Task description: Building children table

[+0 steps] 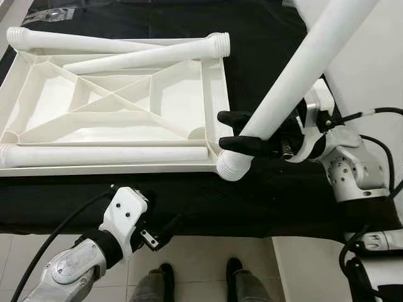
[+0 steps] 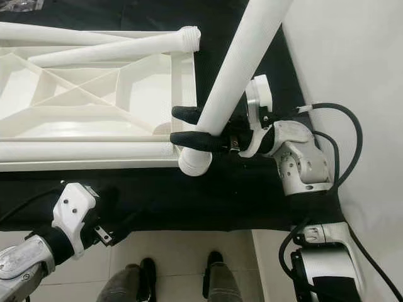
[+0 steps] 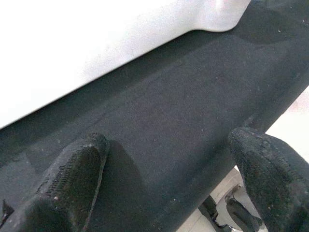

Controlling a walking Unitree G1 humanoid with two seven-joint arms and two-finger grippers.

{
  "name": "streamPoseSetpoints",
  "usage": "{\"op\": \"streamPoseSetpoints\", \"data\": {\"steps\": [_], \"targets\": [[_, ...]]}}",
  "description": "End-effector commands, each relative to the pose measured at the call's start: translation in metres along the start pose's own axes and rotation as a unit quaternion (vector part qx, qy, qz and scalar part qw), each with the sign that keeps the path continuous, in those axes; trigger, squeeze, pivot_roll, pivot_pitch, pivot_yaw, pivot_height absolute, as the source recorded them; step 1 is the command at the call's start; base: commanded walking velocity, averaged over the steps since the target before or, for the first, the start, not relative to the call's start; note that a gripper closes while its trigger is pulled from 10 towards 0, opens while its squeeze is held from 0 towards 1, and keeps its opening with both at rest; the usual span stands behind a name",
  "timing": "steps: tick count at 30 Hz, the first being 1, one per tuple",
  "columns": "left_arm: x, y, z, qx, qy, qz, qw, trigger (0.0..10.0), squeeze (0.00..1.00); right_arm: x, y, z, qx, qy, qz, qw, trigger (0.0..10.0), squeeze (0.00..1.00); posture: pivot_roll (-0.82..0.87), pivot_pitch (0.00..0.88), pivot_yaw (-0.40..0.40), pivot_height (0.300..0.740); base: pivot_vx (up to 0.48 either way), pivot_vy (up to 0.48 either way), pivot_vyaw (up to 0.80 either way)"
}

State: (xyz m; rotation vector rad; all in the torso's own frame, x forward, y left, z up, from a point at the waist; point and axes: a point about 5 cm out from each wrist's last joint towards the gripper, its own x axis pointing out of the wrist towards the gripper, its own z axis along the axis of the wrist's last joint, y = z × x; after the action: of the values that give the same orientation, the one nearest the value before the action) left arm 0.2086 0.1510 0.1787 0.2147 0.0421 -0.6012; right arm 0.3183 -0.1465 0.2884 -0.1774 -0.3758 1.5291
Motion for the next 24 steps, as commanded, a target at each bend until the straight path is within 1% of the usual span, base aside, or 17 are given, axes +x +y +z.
{"op": "streamPoseSetpoints", "data": {"steps": [1, 3, 5, 9, 13, 15, 16, 17, 18, 19, 20, 24], "targets": [[-0.003, 0.001, -0.005, -0.001, 0.012, -0.004, 1.0, 10.0, 0.0, 0.0, 0.002, -0.013, 0.017, 0.023, 0.004, 1.0, 10.0, 0.0, 0.12, 0.363, -0.021, 0.74, 0.0, 0.0, 0.0], [-0.003, 0.001, -0.004, 0.0, 0.011, -0.004, 1.0, 10.0, 0.0, 0.0, 0.001, -0.013, 0.019, 0.023, 0.004, 1.0, 10.0, 0.0, 0.12, 0.363, -0.021, 0.74, 0.0, 0.0, 0.0], [-0.003, 0.005, -0.003, 0.008, 0.007, 0.001, 1.0, 10.0, 0.0, -0.004, -0.006, -0.013, 0.032, 0.017, -0.003, 0.999, 10.0, 0.0, 0.12, 0.367, -0.023, 0.74, 0.0, 0.0, 0.0], [-0.003, 0.007, -0.002, 0.009, 0.006, 0.002, 1.0, 10.0, 0.0, -0.007, -0.009, -0.014, 0.038, 0.018, -0.006, 0.999, 10.0, 0.0, 0.12, 0.369, -0.026, 0.74, 0.0, 0.0, 0.0], [-0.004, 0.01, 0.002, 0.012, 0.002, 0.004, 1.0, 10.0, 0.0, -0.009, -0.01, -0.014, 0.055, 0.019, 0.007, 0.998, 10.0, 0.0, 0.12, 0.372, -0.027, 0.74, 0.0, 0.0, 0.0], [-0.005, 0.013, 0.006, 0.015, -0.004, 0.004, 1.0, 10.0, 0.0, -0.008, -0.009, -0.016, 0.065, 0.03, 0.031, 0.997, 10.0, 0.0, 0.12, 0.383, -0.028, 0.74, 0.0, 0.0, 0.0], [-0.005, 0.013, 0.006, 0.015, -0.004, 0.004, 1.0, 10.0, 0.0, -0.008, -0.009, -0.016, 0.065, 0.03, 0.031, 0.997, 10.0, 0.0, 0.12, 0.383, -0.028, 0.74, 0.0, 0.0, 0.0], [-0.005, 0.015, 0.009, 0.018, -0.008, 0.004, 1.0, 10.0, 0.0, -0.007, -0.007, -0.018, 0.071, 0.037, 0.048, 0.996, 10.0, 0.0, 0.12, 0.386, -0.029, 0.74, 0.0, 0.0, 0.0], [-0.005, 0.015, 0.009, 0.018, -0.008, 0.004, 1.0, 10.0, 0.0, -0.007, -0.007, -0.018, 0.071, 0.037, 0.048, 0.996, 10.0, 0.0, 0.12, 0.386, -0.029, 0.74, 0.0, 0.0, 0.0], [-0.005, 0.018, 0.014, 0.024, -0.014, 0.003, 1.0, 10.0, 0.0, -0.004, -0.005, -0.021, 0.081, 0.052, 0.077, 0.992, 10.0, 0.0, 0.12, 0.39, -0.028, 0.74, 0.0, 0.0, 0.0], [-0.005, 0.019, 0.015, 0.026, -0.015, 0.003, 1.0, 10.0, 0.0, -0.003, -0.004, -0.022, 0.084, 0.057, 0.086, 0.991, 10.0, 0.0, 0.12, 0.393, -0.027, 0.74, 0.0, 0.0, 0.0], [-0.005, 0.021, 0.017, 0.028, -0.017, 0.003, 0.999, 10.0, 0.0, -0.001, -0.004, -0.022, 0.084, 0.068, 0.096, 0.989, 10.0, 0.0, 0.12, 0.397, -0.027, 0.74, 0.0, 0.0, 0.0]]}}
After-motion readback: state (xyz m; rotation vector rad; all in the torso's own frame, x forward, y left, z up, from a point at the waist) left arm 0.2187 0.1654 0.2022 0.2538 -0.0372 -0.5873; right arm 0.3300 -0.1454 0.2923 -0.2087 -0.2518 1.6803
